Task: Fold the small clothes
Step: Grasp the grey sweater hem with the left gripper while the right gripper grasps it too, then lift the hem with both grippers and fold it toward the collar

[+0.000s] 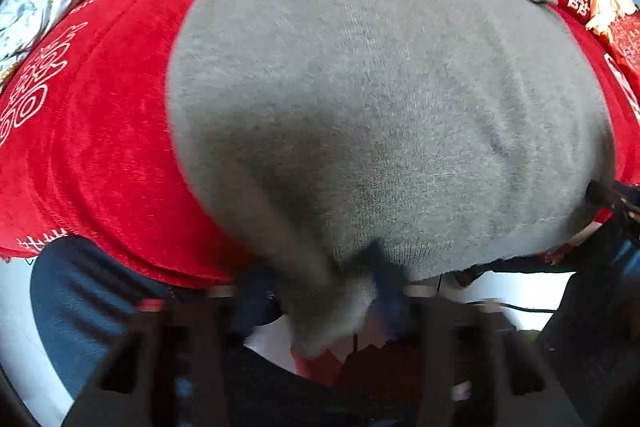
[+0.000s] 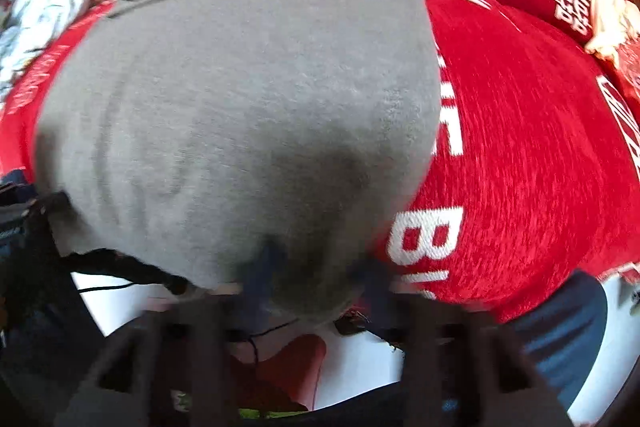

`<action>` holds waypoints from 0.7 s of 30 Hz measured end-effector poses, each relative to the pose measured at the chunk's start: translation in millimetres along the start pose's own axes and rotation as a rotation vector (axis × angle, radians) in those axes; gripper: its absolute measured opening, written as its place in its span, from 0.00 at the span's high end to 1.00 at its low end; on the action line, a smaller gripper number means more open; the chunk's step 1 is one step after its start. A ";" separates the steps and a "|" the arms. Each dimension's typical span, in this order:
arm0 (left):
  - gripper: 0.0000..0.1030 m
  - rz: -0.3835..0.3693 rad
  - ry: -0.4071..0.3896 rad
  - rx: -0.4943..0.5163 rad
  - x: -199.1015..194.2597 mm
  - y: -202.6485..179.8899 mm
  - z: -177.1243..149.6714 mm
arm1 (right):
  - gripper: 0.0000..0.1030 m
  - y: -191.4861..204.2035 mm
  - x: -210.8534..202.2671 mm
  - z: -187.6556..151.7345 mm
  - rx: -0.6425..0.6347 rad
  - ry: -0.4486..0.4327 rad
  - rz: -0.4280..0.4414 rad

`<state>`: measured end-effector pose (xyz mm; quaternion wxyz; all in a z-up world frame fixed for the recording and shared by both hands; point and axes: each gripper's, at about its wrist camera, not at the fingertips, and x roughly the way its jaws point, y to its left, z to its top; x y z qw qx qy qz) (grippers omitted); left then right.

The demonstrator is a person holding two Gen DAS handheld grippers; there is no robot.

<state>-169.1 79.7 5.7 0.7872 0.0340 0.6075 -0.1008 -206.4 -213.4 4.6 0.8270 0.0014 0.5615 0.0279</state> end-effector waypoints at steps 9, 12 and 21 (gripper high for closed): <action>0.84 -0.113 -0.142 -0.013 -57.4 6.3 31.4 | 0.88 -22.2 -50.6 34.1 0.069 -0.213 0.252; 0.84 -0.109 -0.219 -0.025 -69.9 7.1 60.8 | 0.88 -29.2 -67.2 61.3 0.089 -0.308 0.253; 0.84 -0.115 -0.212 -0.166 -30.5 27.3 142.9 | 0.89 -35.1 -14.2 145.9 0.193 -0.311 0.185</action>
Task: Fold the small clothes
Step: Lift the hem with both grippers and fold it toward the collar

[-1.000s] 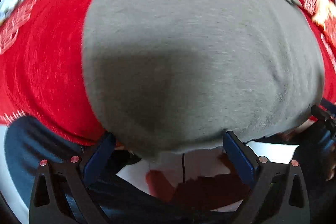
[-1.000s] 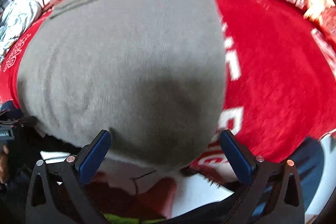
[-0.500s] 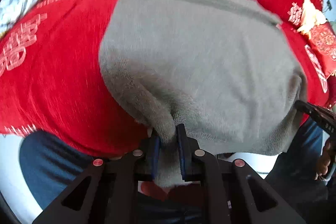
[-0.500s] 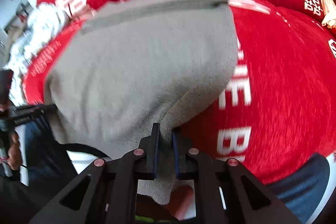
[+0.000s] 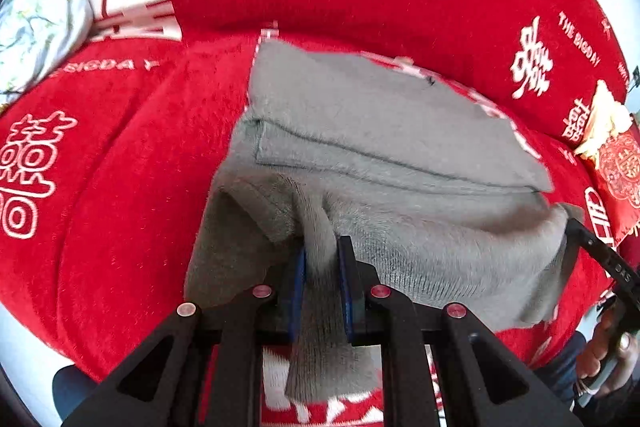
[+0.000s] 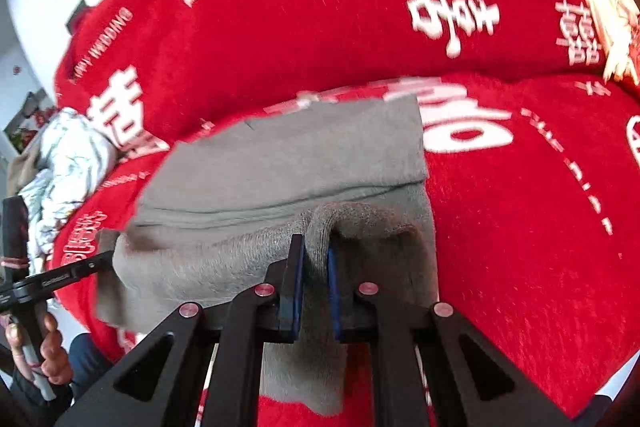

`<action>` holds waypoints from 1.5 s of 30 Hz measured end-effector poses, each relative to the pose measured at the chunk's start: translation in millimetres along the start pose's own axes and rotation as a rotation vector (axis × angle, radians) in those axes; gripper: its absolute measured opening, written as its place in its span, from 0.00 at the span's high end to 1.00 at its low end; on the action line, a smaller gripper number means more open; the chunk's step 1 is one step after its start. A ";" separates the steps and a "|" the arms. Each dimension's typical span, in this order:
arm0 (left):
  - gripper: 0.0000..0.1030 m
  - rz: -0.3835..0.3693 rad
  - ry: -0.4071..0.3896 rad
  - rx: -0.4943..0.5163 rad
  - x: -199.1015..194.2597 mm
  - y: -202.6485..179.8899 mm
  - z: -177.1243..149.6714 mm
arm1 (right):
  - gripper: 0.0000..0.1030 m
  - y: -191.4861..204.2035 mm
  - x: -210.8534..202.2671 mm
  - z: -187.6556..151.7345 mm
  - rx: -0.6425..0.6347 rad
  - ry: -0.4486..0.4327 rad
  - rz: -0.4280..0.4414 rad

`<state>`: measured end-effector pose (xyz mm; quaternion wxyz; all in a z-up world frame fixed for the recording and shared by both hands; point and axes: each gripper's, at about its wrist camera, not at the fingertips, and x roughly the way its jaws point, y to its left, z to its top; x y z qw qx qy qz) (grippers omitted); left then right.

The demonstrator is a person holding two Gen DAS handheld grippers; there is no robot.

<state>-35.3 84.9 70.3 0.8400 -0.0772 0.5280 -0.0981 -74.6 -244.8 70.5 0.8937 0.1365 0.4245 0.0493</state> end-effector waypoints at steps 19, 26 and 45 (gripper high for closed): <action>0.09 -0.200 0.021 -0.064 -11.5 18.5 -52.0 | 0.34 -26.0 -19.9 -62.0 0.051 0.045 0.098; 0.56 -0.193 0.082 -0.048 7.6 4.5 -49.5 | 0.67 -22.3 3.1 -62.7 0.050 0.109 0.146; 0.90 -0.223 -0.094 -0.065 -41.6 9.5 -42.9 | 0.86 -1.6 -58.0 -25.5 0.004 -0.052 0.273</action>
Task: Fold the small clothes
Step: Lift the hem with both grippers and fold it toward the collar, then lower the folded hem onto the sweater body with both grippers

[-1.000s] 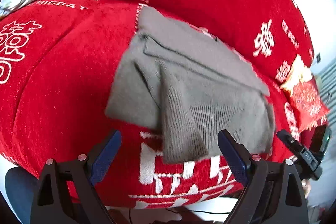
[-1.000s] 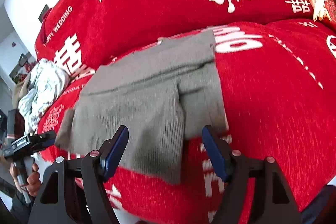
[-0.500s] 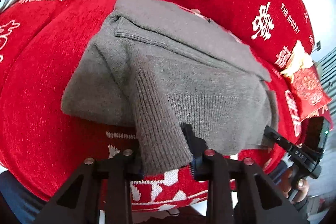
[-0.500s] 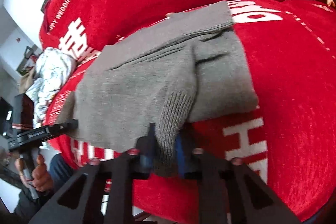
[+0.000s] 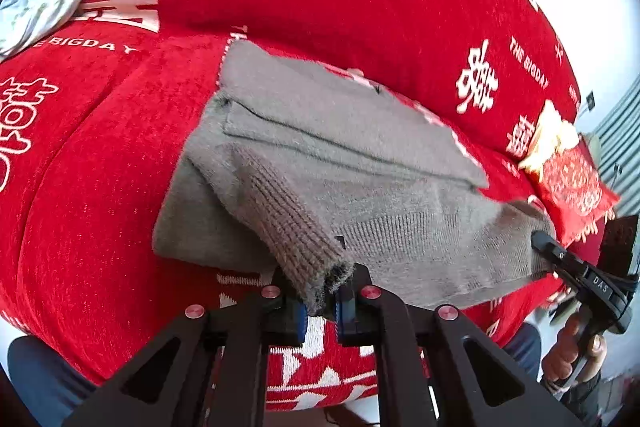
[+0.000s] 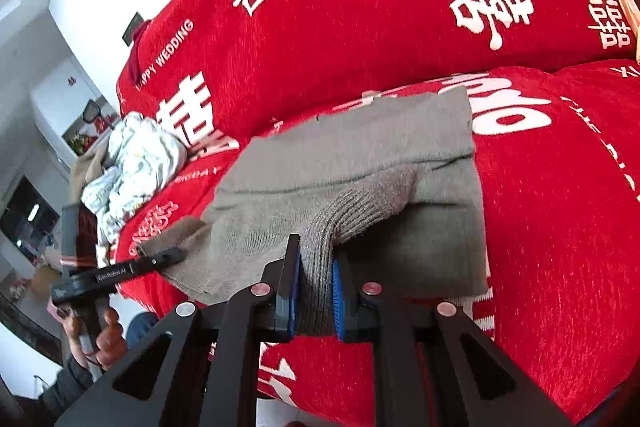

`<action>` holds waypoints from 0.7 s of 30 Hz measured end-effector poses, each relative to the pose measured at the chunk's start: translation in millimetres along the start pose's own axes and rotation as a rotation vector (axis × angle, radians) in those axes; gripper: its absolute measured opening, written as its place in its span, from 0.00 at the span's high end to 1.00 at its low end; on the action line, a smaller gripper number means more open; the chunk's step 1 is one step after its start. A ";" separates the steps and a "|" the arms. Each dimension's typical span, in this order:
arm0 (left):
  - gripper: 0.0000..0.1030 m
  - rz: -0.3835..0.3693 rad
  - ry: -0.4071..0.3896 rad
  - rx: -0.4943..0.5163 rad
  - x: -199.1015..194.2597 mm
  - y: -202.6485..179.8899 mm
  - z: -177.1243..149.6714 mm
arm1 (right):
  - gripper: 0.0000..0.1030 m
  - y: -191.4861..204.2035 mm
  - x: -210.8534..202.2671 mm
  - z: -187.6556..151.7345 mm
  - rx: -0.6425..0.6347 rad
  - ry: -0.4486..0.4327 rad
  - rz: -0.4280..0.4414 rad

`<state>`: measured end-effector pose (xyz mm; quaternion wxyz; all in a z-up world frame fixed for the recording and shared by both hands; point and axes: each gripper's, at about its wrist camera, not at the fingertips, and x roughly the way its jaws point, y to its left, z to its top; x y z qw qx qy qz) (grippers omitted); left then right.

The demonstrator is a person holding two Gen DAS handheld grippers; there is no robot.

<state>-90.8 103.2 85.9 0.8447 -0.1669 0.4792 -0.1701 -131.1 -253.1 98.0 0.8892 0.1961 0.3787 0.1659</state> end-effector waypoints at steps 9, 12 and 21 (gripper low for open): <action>0.90 0.001 -0.120 -0.025 -23.1 -4.2 25.5 | 0.86 11.6 -2.2 29.7 0.004 -0.053 -0.027; 0.90 0.019 -0.140 -0.013 -23.2 -9.2 34.5 | 0.86 14.5 -1.7 41.3 0.006 -0.070 -0.047; 0.90 0.052 -0.193 0.006 -20.2 -25.6 58.9 | 0.86 15.9 10.9 70.8 0.009 -0.101 -0.160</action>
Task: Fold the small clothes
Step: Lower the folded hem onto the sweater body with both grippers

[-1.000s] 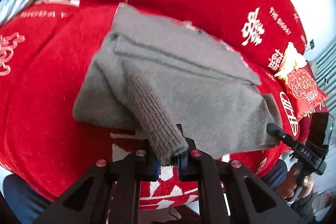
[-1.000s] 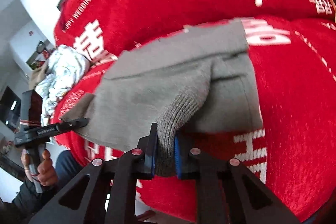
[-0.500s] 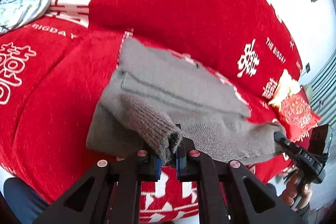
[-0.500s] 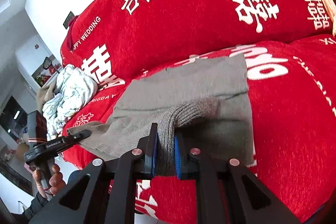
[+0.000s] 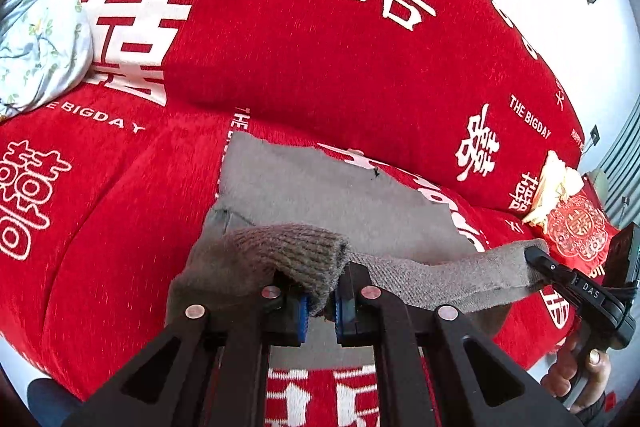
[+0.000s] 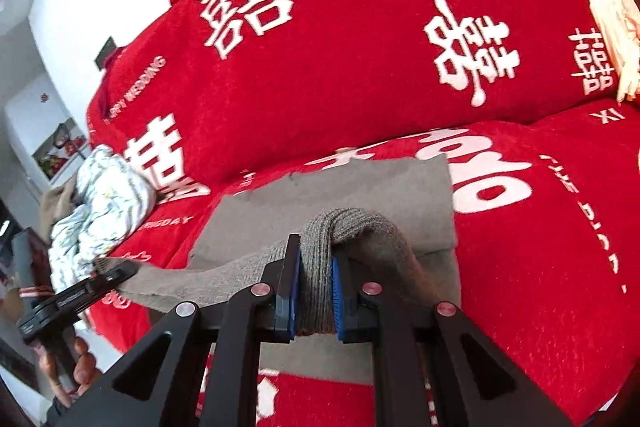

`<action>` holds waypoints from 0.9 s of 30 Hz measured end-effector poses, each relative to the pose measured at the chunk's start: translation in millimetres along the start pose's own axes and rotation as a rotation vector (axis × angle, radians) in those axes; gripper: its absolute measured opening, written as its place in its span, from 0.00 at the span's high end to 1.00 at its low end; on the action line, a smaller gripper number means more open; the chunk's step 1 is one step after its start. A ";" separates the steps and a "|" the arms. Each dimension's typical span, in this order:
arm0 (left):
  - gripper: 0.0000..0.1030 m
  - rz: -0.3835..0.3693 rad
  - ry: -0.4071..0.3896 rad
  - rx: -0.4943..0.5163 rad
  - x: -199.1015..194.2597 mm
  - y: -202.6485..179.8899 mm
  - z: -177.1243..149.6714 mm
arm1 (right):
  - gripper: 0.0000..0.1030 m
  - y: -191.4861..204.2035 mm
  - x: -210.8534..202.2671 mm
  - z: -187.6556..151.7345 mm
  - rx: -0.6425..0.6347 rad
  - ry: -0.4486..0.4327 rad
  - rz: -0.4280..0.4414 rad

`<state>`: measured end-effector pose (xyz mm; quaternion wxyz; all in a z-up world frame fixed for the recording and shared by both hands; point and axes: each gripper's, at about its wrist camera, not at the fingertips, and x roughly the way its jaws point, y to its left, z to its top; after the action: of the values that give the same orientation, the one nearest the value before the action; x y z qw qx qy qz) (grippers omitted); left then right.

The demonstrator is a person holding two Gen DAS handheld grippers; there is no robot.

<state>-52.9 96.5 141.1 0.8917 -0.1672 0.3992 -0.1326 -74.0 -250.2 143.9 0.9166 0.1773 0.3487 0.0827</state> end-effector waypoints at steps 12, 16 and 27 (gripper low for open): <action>0.90 0.031 0.020 -0.016 30.9 -9.0 33.3 | 0.86 -6.3 33.8 25.0 0.044 0.011 -0.079; 0.90 0.048 0.037 -0.015 46.4 -13.4 45.4 | 0.86 -8.6 45.2 35.8 0.048 0.020 -0.095; 0.90 0.085 0.085 -0.018 81.3 -14.2 62.3 | 0.86 -23.1 76.2 51.4 0.077 0.069 -0.118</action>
<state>45.3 65.6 131.6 0.8771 -0.1525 0.4447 -0.0979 17.7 -264.3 124.3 0.8998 0.1884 0.3930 0.0210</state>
